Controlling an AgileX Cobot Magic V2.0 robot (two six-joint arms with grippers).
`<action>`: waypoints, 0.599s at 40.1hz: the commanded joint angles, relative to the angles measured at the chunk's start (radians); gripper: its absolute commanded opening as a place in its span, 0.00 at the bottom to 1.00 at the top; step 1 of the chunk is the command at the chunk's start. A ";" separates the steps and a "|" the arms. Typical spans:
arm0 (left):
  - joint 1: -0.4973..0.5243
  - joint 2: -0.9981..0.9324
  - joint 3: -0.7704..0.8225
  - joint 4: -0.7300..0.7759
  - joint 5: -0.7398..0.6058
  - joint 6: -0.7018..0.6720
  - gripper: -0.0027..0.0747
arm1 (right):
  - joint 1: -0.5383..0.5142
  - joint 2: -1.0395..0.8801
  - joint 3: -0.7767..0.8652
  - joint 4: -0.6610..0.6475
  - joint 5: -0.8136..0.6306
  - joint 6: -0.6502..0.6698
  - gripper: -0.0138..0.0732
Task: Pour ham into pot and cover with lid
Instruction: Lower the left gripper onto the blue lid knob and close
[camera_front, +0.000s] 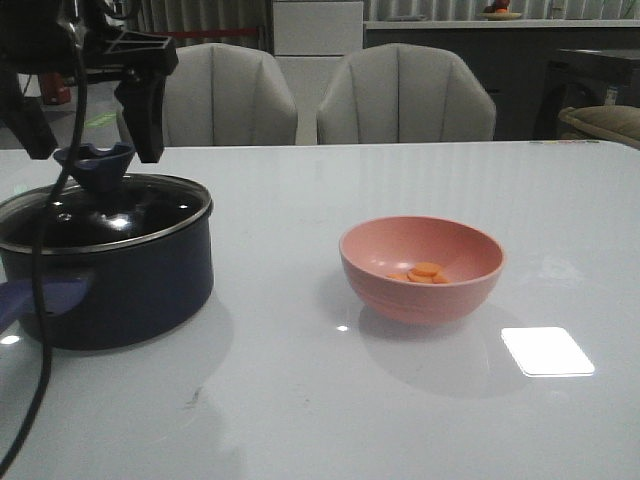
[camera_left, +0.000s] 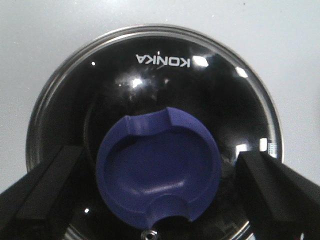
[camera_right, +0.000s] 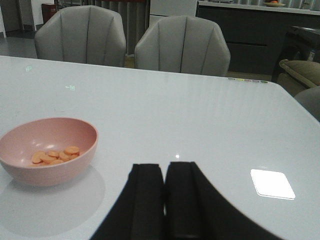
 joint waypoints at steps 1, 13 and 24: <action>-0.005 -0.033 -0.033 -0.003 -0.018 -0.012 0.84 | -0.005 -0.020 -0.006 -0.010 -0.089 -0.003 0.33; -0.005 -0.031 -0.033 -0.003 -0.031 -0.012 0.73 | -0.005 -0.021 -0.006 -0.010 -0.089 -0.003 0.33; -0.005 -0.004 -0.033 -0.010 -0.028 -0.012 0.57 | -0.005 -0.021 -0.006 -0.010 -0.089 -0.003 0.33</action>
